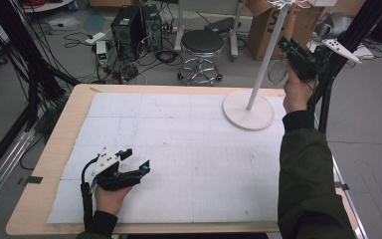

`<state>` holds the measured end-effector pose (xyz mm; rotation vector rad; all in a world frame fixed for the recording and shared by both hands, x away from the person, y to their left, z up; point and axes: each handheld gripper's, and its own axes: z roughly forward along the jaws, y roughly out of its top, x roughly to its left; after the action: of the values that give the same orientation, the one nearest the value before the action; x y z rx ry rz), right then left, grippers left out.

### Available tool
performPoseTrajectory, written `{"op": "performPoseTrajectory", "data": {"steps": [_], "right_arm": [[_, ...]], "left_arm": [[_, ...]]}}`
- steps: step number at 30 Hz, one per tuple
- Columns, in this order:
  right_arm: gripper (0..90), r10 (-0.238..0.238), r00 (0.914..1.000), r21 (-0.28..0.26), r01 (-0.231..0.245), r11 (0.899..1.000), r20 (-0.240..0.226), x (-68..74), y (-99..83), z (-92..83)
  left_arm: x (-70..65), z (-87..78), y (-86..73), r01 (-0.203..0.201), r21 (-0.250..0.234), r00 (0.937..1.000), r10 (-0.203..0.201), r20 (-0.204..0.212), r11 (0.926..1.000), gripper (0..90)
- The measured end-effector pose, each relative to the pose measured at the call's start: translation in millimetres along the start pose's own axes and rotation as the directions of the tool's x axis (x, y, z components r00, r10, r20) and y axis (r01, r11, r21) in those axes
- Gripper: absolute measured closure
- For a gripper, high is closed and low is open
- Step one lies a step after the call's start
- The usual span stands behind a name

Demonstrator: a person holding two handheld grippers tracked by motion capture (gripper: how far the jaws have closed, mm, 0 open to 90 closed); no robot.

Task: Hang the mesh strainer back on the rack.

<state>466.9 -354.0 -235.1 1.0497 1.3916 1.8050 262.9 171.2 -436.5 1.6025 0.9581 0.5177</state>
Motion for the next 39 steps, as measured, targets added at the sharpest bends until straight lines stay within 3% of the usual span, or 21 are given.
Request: {"op": "performPoseTrajectory", "data": {"steps": [14, 17, 19, 23, 31, 33, 39], "right_arm": [[66.1, -0.018, 0.9996, 0.013, 0.018, 1.000, 0.020, 2.1, -4.8, -2.3], [37.0, -0.018, 0.9989, 0.026, 0.017, 1.000, 0.043, 0.5, -7.4, -1.8], [29.8, -0.013, 0.9982, 0.033, 0.011, 0.999, 0.059, -0.2, -10.0, -3.2], [25.4, -0.050, 0.9966, 0.093, 0.044, 0.995, 0.065, 3.7, -12.7, -4.7], [14.4, -0.066, 0.9978, 0.111, 0.066, 0.992, -0.001, 20.5, -9.8, -9.3], [14.8, -0.080, 0.9962, 0.094, 0.083, 0.992, -0.033, 22.6, -15.5, -14.1], [14.9, -0.053, 0.9985, 0.133, 0.054, 0.990, -0.016, 20.4, -37.4, -25.9]], "left_arm": [[-0.6, -0.5, 0.2, 0.005, -0.007, 1.0000, -0.005, 0.008, 1.0000, 20.8], [-0.6, -1.0, 0.5, 0.004, -0.010, 0.9999, -0.004, 0.010, 0.9999, 20.8], [-0.3, -1.4, 0.6, 0.000, -0.009, 1.0000, 0.000, 0.009, 1.0000, 20.9], [-0.2, -1.4, 0.3, 0.007, -0.013, 0.9999, -0.007, 0.010, 0.9999, 20.8], [-0.3, -2.8, 1.0, 0.009, -0.022, 0.9998, -0.009, 0.016, 0.9997, 20.8], [-0.4, -2.8, 1.0, 0.010, -0.022, 0.9998, -0.009, 0.016, 0.9997, 20.8], [-1.2, -3.5, 1.3, 0.010, -0.026, 0.9997, -0.010, 0.021, 0.9996, 20.8]]}}
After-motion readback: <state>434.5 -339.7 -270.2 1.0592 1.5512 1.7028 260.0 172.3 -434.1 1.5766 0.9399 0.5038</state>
